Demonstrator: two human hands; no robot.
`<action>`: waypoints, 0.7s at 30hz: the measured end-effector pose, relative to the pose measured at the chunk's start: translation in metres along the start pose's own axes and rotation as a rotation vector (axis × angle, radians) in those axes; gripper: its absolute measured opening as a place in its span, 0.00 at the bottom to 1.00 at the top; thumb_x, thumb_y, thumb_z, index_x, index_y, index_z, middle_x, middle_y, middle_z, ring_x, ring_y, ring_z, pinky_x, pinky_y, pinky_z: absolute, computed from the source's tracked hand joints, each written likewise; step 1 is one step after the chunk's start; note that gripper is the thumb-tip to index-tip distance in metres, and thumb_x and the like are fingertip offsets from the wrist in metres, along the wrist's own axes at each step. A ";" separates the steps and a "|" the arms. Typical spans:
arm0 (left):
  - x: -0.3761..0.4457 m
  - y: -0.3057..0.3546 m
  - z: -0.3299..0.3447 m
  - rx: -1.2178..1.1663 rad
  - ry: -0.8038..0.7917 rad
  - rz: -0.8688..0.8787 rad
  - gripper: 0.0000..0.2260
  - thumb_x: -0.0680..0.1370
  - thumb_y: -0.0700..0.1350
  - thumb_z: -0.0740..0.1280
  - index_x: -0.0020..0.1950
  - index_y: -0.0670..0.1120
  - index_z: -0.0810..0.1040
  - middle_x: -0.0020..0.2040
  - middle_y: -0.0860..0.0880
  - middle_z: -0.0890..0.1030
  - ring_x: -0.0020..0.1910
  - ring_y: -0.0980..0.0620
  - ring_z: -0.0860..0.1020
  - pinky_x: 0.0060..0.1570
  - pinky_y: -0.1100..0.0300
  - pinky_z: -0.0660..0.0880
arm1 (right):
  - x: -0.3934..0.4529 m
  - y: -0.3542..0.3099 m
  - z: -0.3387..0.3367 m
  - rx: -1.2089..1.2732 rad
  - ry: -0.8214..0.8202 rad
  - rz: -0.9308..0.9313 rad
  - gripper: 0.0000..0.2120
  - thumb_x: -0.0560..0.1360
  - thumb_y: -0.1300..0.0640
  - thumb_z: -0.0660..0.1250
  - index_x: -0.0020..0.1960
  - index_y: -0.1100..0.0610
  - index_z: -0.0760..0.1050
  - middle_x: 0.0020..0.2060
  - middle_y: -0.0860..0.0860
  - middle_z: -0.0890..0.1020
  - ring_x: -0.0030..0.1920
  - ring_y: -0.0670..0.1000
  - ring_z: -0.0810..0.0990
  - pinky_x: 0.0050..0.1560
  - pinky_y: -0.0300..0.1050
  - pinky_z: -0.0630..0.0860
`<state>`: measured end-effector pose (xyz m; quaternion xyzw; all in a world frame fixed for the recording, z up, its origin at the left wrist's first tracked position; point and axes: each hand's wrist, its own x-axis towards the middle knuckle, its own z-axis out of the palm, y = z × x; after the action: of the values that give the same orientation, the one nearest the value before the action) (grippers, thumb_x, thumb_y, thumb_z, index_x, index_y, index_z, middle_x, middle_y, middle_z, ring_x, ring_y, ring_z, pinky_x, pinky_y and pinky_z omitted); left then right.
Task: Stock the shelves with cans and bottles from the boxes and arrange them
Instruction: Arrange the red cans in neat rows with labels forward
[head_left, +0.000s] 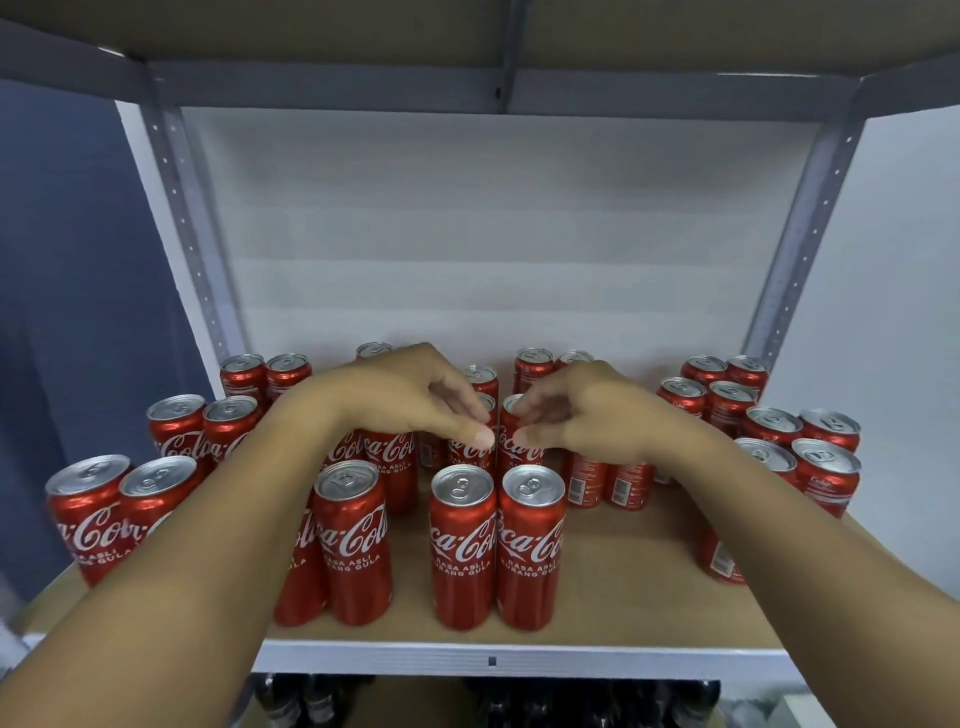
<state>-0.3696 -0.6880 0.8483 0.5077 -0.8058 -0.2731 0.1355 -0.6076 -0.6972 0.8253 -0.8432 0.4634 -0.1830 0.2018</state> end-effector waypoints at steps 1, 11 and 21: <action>-0.004 0.002 0.000 0.000 -0.063 -0.013 0.24 0.63 0.61 0.79 0.57 0.56 0.86 0.52 0.61 0.87 0.54 0.63 0.83 0.66 0.56 0.76 | -0.005 -0.004 0.000 0.013 -0.039 -0.027 0.16 0.73 0.45 0.75 0.58 0.52 0.84 0.50 0.44 0.86 0.51 0.40 0.83 0.59 0.47 0.80; -0.018 0.005 0.013 0.031 -0.316 0.001 0.24 0.65 0.43 0.84 0.60 0.50 0.85 0.54 0.55 0.87 0.53 0.57 0.85 0.62 0.51 0.80 | -0.025 -0.012 0.003 0.006 -0.267 -0.055 0.27 0.58 0.46 0.85 0.55 0.49 0.84 0.49 0.41 0.86 0.48 0.38 0.84 0.54 0.49 0.83; -0.022 0.003 0.020 -0.022 -0.259 0.031 0.23 0.68 0.41 0.83 0.62 0.48 0.84 0.55 0.55 0.87 0.54 0.60 0.85 0.64 0.51 0.79 | -0.022 -0.006 0.004 0.042 -0.267 -0.089 0.25 0.60 0.50 0.85 0.55 0.52 0.85 0.50 0.43 0.86 0.47 0.47 0.86 0.48 0.54 0.84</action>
<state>-0.3721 -0.6616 0.8355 0.4542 -0.8211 -0.3433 0.0400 -0.6124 -0.6742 0.8222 -0.8754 0.3905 -0.0876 0.2712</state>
